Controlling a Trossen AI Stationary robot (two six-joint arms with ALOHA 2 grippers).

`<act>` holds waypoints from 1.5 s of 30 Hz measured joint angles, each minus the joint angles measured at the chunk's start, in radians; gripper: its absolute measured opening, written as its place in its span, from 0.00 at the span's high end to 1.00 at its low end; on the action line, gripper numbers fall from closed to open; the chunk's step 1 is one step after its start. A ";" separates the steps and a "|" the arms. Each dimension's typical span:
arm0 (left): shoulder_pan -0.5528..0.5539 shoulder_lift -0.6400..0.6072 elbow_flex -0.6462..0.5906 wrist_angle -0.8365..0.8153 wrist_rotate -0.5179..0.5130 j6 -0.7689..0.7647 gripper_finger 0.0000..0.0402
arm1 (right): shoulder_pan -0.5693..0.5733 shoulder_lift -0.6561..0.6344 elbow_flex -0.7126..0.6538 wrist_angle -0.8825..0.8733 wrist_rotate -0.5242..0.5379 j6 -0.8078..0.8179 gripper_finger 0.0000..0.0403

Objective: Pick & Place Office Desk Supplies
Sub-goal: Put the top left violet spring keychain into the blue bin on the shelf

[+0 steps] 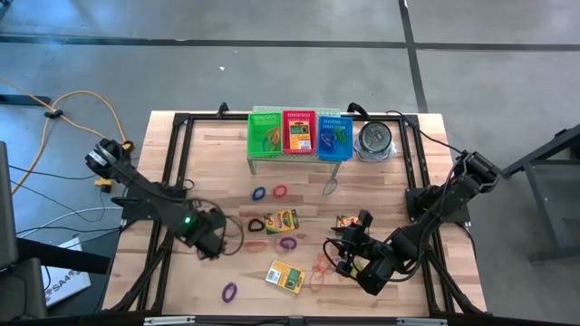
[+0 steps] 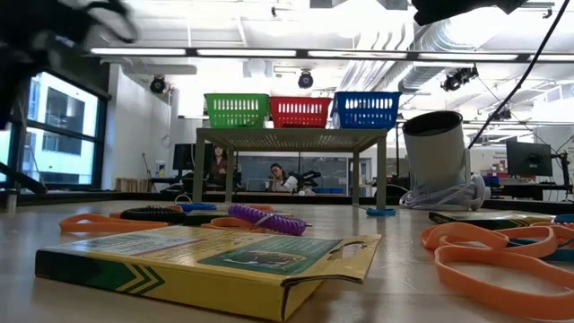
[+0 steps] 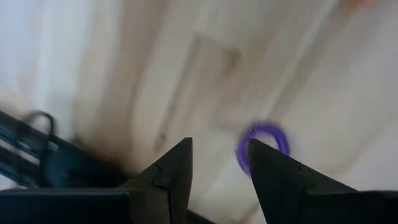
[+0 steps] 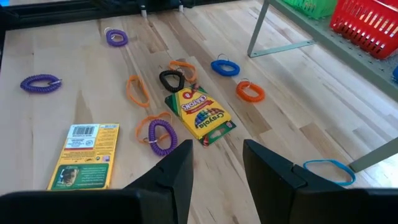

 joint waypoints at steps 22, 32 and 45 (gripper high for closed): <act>-0.056 0.000 -0.296 0.345 0.172 0.024 0.64 | 0.000 0.000 0.000 0.013 0.001 -0.023 0.68; -0.056 -0.003 -0.346 0.483 0.192 0.038 0.64 | 0.000 0.000 0.000 0.017 0.002 -0.026 0.68; -0.079 -0.004 -0.423 0.508 0.156 -0.154 0.64 | 0.000 0.000 0.000 0.020 -0.001 -0.026 0.68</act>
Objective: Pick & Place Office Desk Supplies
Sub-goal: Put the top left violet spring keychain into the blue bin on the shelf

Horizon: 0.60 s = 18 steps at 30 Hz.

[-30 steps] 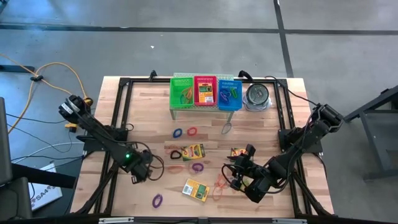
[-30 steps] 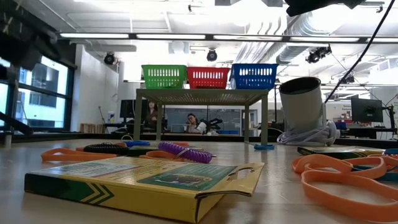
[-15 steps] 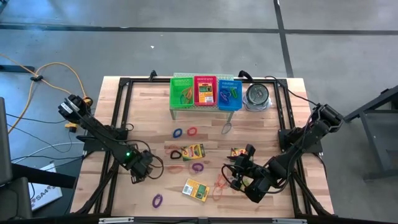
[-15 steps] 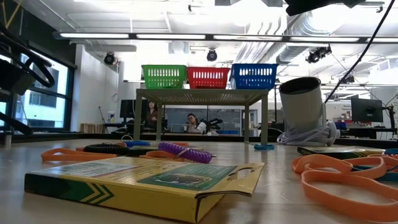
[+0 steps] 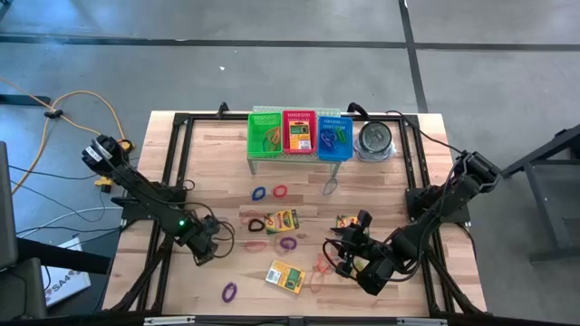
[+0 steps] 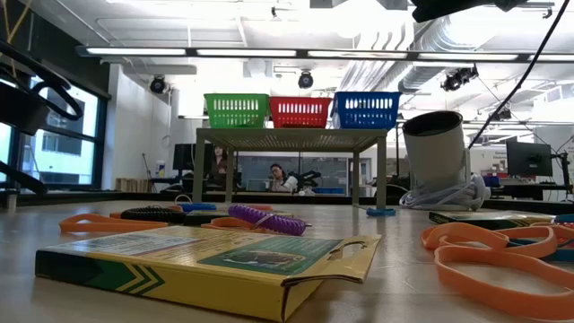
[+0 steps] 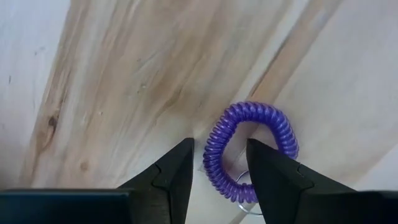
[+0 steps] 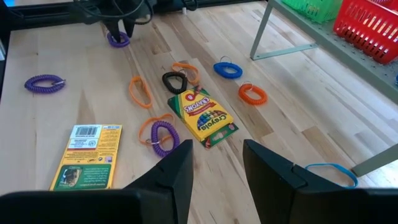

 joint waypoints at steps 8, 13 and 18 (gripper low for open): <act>-0.007 0.001 -0.005 -0.014 0.000 -0.028 0.82 | 0.000 0.000 0.000 0.000 0.002 -0.001 0.68; -0.007 0.001 -0.005 -0.020 -0.003 0.032 0.97 | 0.000 0.000 0.000 0.000 0.003 -0.001 0.68; -0.004 0.004 0.001 -0.023 -0.016 0.074 0.97 | 0.000 0.000 0.000 0.000 0.003 -0.001 0.68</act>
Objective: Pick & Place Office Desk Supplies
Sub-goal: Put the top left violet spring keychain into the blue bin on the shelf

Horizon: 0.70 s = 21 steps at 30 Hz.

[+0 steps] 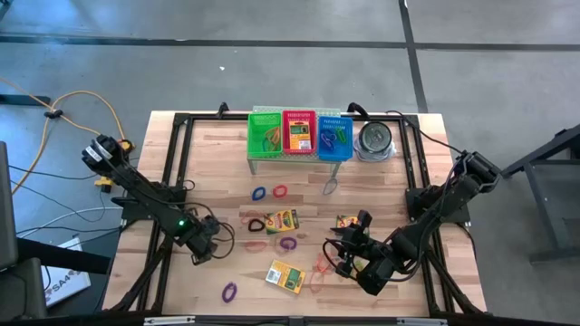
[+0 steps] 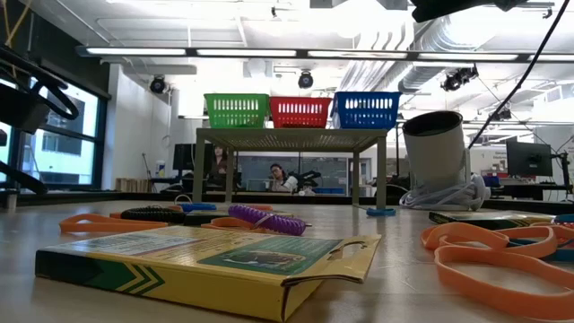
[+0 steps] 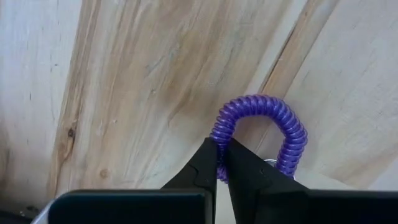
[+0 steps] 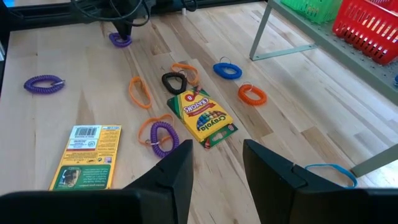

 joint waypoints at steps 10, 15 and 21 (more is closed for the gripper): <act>0.002 -0.075 0.135 0.017 -0.149 0.088 0.98 | 0.000 0.000 0.000 0.019 -0.001 -0.027 0.68; 0.001 -0.113 0.202 0.075 -0.359 0.196 0.98 | -0.002 0.000 0.000 0.062 0.001 -0.074 0.68; 0.016 -0.111 0.228 0.324 -0.699 0.425 0.98 | -0.017 0.002 0.000 0.120 0.002 -0.129 0.68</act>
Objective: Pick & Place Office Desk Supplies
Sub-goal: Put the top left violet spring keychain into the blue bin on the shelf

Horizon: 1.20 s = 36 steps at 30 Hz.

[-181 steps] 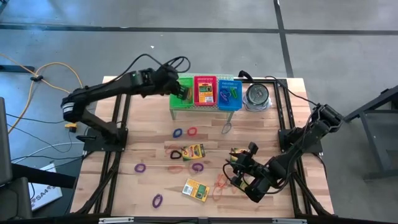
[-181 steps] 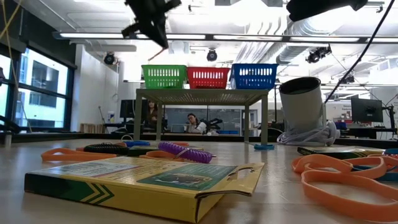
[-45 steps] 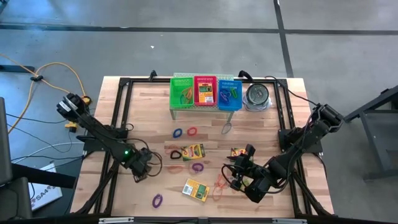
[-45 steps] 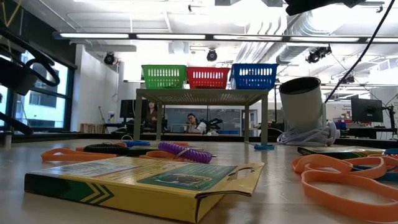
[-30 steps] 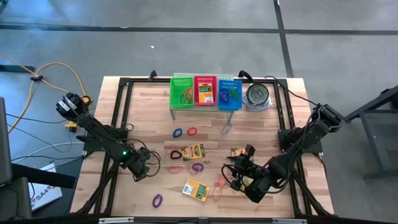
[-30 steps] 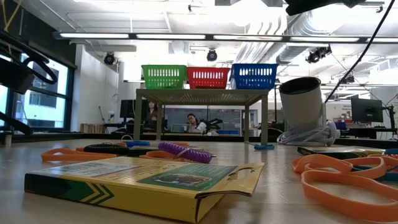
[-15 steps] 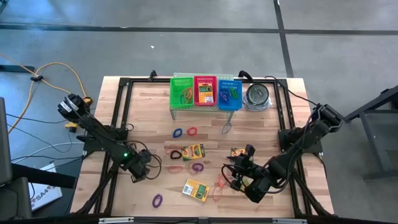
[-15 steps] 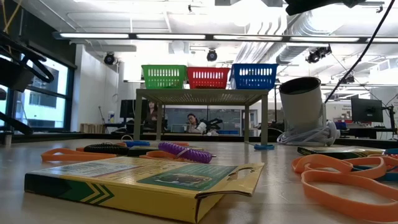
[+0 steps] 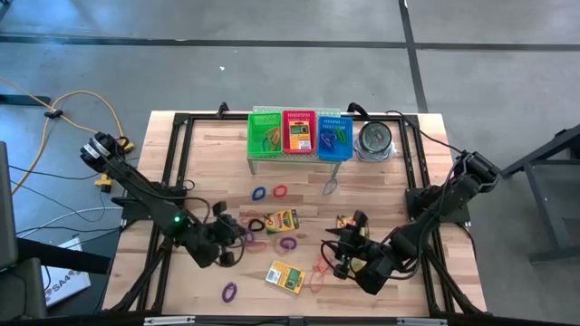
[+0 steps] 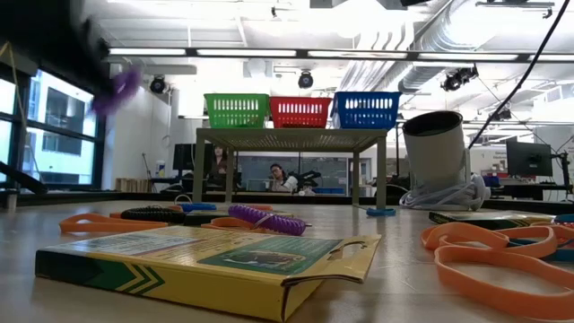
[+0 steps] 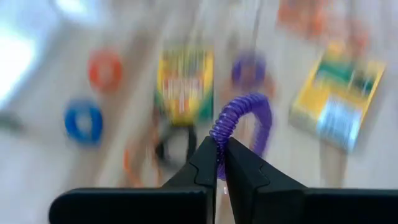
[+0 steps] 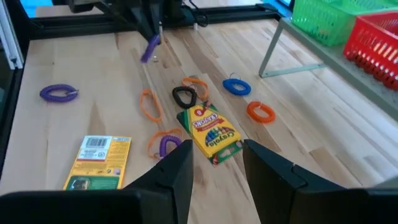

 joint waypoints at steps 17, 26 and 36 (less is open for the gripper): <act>0.161 0.347 0.003 0.972 -0.230 0.714 0.98 | -0.154 0.118 0.000 0.265 -0.088 -0.168 0.68; 0.164 0.440 0.003 1.132 -0.331 0.855 0.98 | -0.187 0.137 0.000 0.386 -0.212 -0.232 0.68; 0.150 0.440 0.003 1.182 -0.307 0.862 0.98 | -0.236 0.155 -0.001 0.450 -0.251 -0.242 0.68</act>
